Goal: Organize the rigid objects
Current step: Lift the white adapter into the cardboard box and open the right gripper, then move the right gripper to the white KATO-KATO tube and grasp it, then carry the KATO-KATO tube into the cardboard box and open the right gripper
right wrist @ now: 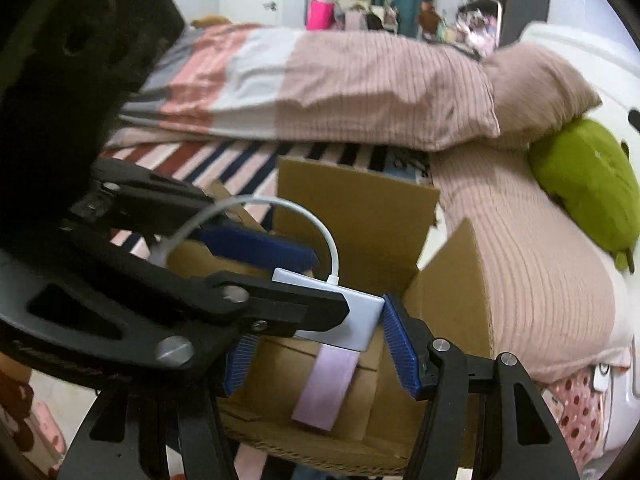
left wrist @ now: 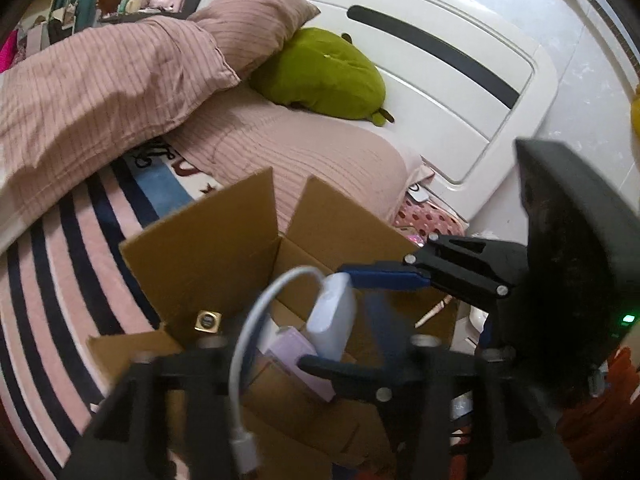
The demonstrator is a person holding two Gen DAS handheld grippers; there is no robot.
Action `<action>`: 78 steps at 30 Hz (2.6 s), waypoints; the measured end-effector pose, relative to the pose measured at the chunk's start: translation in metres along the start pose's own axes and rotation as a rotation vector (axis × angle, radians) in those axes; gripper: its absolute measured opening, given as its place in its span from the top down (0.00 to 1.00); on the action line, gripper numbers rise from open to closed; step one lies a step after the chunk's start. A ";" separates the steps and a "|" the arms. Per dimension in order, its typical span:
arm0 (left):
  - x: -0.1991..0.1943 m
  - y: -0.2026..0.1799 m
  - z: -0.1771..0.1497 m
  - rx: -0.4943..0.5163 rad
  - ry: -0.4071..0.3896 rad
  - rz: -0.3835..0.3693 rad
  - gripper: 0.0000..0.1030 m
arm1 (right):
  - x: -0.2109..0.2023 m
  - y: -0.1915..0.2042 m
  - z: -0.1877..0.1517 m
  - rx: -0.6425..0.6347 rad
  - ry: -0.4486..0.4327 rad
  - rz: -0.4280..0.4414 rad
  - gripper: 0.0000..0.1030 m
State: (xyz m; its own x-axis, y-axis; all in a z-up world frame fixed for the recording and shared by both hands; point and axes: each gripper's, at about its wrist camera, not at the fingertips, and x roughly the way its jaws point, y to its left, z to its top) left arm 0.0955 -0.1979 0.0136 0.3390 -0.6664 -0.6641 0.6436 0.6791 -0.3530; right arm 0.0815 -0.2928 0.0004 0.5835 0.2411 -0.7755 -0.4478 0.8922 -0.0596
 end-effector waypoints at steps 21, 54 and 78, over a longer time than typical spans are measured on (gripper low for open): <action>-0.158 0.052 -0.088 -0.072 -0.206 0.340 0.26 | -0.044 0.115 0.012 -0.104 -0.096 0.133 0.34; -0.146 0.128 -0.208 -0.201 -0.203 0.400 0.26 | 0.144 0.150 -0.036 0.073 0.348 -0.137 0.35; -0.139 0.127 -0.205 -0.219 -0.168 0.384 0.26 | 0.143 0.186 -0.036 -0.084 0.313 0.133 0.63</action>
State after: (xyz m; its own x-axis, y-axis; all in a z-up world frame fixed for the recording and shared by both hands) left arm -0.0103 0.0436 -0.0742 0.6421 -0.3829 -0.6642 0.2964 0.9230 -0.2455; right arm 0.0572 -0.1059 -0.1448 0.2860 0.2122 -0.9344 -0.5672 0.8234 0.0134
